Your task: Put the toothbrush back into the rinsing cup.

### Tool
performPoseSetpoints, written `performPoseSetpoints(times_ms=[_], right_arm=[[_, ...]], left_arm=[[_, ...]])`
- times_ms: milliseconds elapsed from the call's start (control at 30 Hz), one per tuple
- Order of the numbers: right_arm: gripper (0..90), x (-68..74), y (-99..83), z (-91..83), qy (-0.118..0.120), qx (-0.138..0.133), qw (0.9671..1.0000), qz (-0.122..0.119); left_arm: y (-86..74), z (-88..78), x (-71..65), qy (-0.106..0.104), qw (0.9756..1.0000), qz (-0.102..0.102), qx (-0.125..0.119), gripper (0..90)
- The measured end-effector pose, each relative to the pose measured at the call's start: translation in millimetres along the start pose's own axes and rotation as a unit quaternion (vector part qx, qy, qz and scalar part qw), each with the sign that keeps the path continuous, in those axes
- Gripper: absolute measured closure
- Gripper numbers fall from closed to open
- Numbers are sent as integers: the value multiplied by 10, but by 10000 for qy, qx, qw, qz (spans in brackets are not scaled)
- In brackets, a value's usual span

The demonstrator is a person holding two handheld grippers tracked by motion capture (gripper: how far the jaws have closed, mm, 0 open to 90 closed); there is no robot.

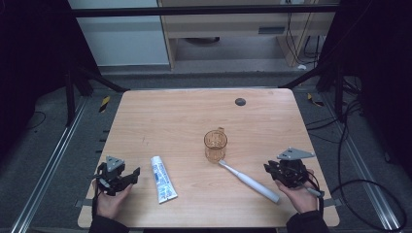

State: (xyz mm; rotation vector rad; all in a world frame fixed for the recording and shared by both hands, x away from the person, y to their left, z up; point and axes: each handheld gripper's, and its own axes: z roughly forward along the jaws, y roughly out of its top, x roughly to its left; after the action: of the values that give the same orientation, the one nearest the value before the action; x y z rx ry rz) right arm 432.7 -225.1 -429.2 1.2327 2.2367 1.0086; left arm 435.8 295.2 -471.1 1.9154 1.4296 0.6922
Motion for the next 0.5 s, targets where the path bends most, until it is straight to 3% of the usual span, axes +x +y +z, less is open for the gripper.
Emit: performPoseSetpoints(times_ms=[267, 500], right_arm=[[690, 124, 258, 125, 259, 233, 9990, -280], [657, 256, 367, 269, 360, 564, 9962, -549]], left_arm=[[8, 9, -3, 14, 10000, 63, 8, 359], [8, 16, 3, 54, 9999, 90, -3, 355]])
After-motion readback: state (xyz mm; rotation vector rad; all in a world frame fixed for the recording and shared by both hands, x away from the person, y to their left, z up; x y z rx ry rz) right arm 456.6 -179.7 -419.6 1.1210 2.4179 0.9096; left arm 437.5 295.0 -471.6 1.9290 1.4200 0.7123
